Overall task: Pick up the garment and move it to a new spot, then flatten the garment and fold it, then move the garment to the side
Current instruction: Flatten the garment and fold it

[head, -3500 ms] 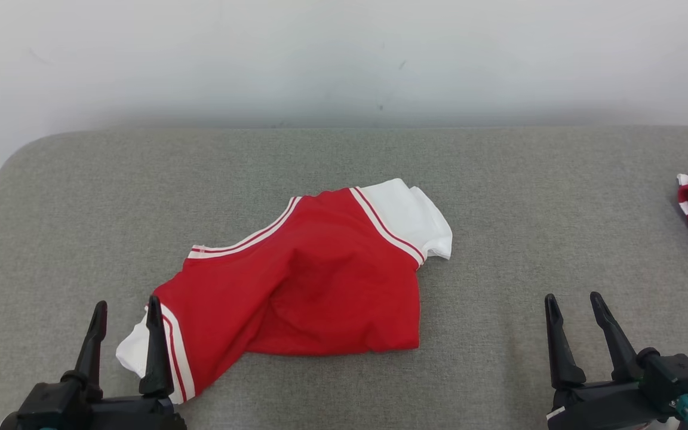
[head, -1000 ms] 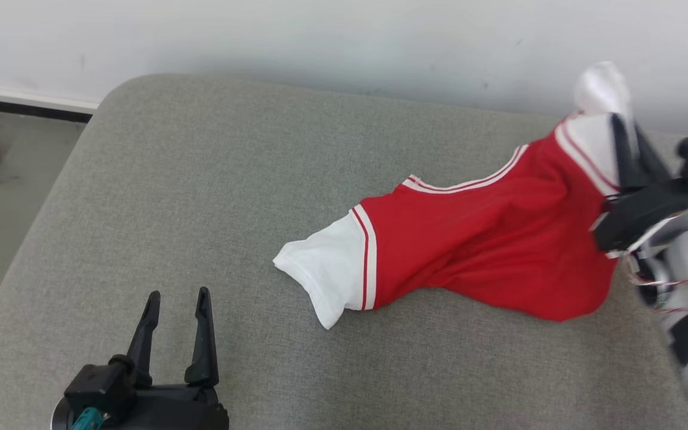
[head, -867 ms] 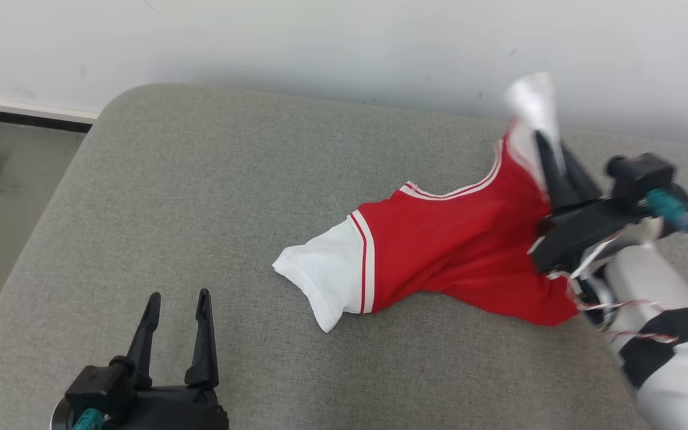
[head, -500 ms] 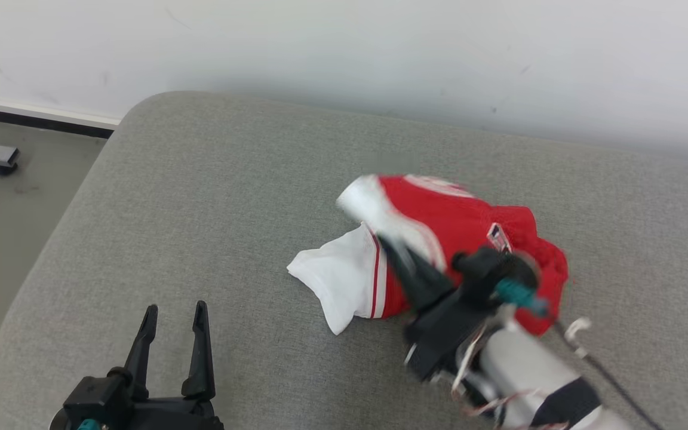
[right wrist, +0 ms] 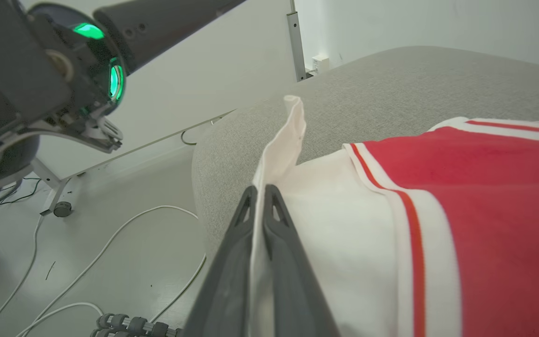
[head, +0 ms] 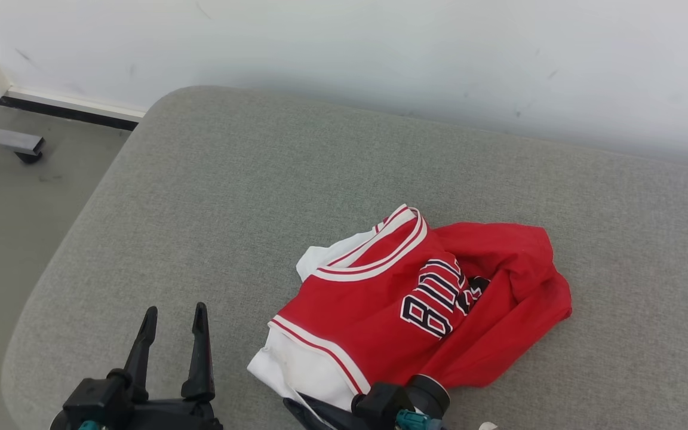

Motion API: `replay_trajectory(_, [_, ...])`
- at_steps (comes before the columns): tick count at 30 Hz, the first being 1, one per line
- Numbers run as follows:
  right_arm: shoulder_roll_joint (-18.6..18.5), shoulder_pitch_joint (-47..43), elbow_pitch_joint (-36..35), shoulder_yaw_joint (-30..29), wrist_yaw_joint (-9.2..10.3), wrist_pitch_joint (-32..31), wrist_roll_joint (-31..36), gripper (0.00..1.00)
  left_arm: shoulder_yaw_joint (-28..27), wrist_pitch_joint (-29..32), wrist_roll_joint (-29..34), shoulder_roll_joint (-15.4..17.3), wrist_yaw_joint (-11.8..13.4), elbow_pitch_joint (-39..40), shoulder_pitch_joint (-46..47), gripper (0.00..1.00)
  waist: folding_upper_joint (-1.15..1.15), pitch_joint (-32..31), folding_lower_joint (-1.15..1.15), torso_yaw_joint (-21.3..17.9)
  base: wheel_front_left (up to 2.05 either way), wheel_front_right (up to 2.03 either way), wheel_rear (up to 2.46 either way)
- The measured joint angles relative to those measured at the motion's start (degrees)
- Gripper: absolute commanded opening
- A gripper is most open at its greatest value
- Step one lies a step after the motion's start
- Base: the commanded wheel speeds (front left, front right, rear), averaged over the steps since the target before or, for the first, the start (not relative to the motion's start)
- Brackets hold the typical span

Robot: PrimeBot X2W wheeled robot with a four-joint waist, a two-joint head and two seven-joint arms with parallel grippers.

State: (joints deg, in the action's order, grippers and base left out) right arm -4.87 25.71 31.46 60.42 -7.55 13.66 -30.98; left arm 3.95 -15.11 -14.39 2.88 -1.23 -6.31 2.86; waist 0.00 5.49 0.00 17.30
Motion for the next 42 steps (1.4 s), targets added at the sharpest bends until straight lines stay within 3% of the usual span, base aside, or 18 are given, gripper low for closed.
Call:
replay_trajectory(4, [-0.5, 0.8, 0.5, -1.2, 0.0, 0.7, -0.4, 1.0, -0.3, 0.0, -0.2, 0.0, 0.2, -0.2, -0.9, 1.0, 0.0, -0.1, 0.0, -0.8, 0.0, 0.0, 0.0])
replay_trajectory(10, [-3.9, 2.6, -1.8, -8.8, 0.0, 1.2, -0.5, 1.0, -0.4, 0.0, -0.1, 0.0, 0.3, 0.0, -0.9, 1.0, 0.0, -0.6, 0.0, -2.6, 0.0, 0.0, 0.0])
replay_trajectory(20, [-11.8, -1.4, -4.4, -32.7, 0.0, 1.3, 4.1, 1.0, -0.9, 0.0, 0.3, 0.0, 0.4, 0.7, -1.0, 1.0, 0.0, -0.8, 0.0, -5.4, 0.0, 0.0, 0.0])
replay_trajectory(26, [-13.6, -3.6, -1.1, -41.3, 0.0, 1.3, 6.7, 1.0, -0.8, 0.0, 0.3, 0.0, 0.3, 0.8, -0.9, 1.0, 0.0, 0.3, 0.01, -5.5, 0.0, 0.0, 0.0])
replay_trajectory(31, [-12.8, -3.5, 4.4, -44.1, 0.0, 1.3, 8.3, 1.0, -0.1, 0.0, 0.3, 0.0, 0.2, 0.8, -0.3, 1.0, 0.01, 1.4, 0.01, -5.1, 0.0, 0.0, 0.0])
replay_trajectory(42, [-10.1, -1.5, 15.3, -43.3, 0.0, 1.3, 8.1, 1.0, 0.4, 0.0, 0.1, 0.0, 0.7, 0.6, 0.3, 1.0, 0.01, 2.9, 0.01, -3.4, 0.0, 0.0, 0.0])
